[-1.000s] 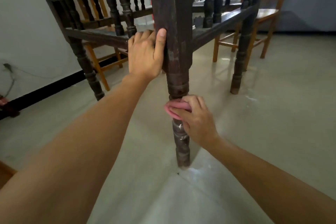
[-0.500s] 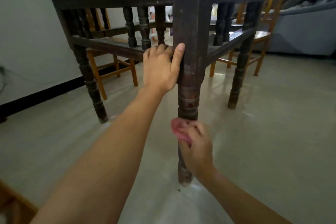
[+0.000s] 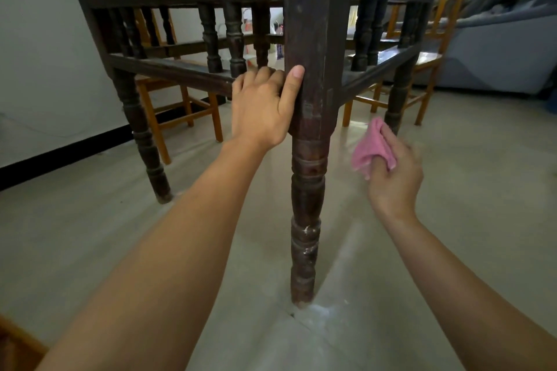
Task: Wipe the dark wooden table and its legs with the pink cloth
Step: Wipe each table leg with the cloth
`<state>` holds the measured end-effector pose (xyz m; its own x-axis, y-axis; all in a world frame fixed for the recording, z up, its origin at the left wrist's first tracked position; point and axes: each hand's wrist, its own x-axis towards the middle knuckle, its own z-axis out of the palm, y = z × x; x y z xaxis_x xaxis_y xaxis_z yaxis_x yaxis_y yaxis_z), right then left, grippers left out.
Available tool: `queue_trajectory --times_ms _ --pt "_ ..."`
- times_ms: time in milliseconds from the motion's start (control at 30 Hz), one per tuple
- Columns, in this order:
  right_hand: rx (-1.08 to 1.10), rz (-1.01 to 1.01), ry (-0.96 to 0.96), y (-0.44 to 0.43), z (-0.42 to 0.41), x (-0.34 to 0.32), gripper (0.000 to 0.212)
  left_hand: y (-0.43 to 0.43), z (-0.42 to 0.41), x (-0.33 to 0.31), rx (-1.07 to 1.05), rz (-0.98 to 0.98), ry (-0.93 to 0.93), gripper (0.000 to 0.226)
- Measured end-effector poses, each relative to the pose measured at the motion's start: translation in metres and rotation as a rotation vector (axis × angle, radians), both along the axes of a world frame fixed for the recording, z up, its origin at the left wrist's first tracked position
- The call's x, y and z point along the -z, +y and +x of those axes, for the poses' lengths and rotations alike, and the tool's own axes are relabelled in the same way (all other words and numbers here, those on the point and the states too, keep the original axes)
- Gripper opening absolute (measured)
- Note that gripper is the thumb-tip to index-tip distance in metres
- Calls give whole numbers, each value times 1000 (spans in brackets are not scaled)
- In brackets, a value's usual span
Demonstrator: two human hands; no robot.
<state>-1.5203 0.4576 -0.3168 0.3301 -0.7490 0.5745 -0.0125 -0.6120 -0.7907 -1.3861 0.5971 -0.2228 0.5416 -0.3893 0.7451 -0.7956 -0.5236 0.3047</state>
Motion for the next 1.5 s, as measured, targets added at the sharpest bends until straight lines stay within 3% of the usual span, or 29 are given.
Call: queue_trajectory --times_ms 100,200,300,433,600,700,800,933,1100,1167,1233,1300,1367,1433,1500 --pt "-167 -260 -140 57 10 4 54 0 0 -2 -3 -8 3 72" --pt "-333 -530 -30 99 15 57 31 1 -2 -1 -8 -2 6 70" --pt "-462 -591 144 106 4 116 26 1 -2 -2 3 18 31 65" --pt "-377 -648 48 97 9 113 15 1 1 -5 18 17 34 62" --pt "-329 -644 126 46 -1 103 35 0 1 1 -4 -17 15 60" --pt "-236 -340 195 19 -17 121 23 -1 2 0 10 -18 16 59" --pt "-104 53 279 5 -15 121 28 -2 2 2 0 -41 9 59" --pt "-236 261 223 41 3 107 22 -4 1 7 -5 -73 2 64" --pt "-259 52 249 101 1 139 12 -4 -1 6 -14 -80 4 60" --pt "-400 -142 349 122 -1 149 25 -4 -1 6 -4 -83 6 58" --pt "-398 -398 447 140 -1 149 45 -4 -2 5 -3 -89 10 57" --pt "-339 -465 508 136 5 140 48 -3 -2 4 -3 -85 18 56" --pt "-246 -501 514 115 10 134 34 -3 -4 4 2 -72 22 52" --pt "-223 -399 448 93 4 125 19 -2 -3 3 7 -67 14 48" --pt "-241 -308 309 77 -9 120 24 -1 -2 4 10 -77 6 48"
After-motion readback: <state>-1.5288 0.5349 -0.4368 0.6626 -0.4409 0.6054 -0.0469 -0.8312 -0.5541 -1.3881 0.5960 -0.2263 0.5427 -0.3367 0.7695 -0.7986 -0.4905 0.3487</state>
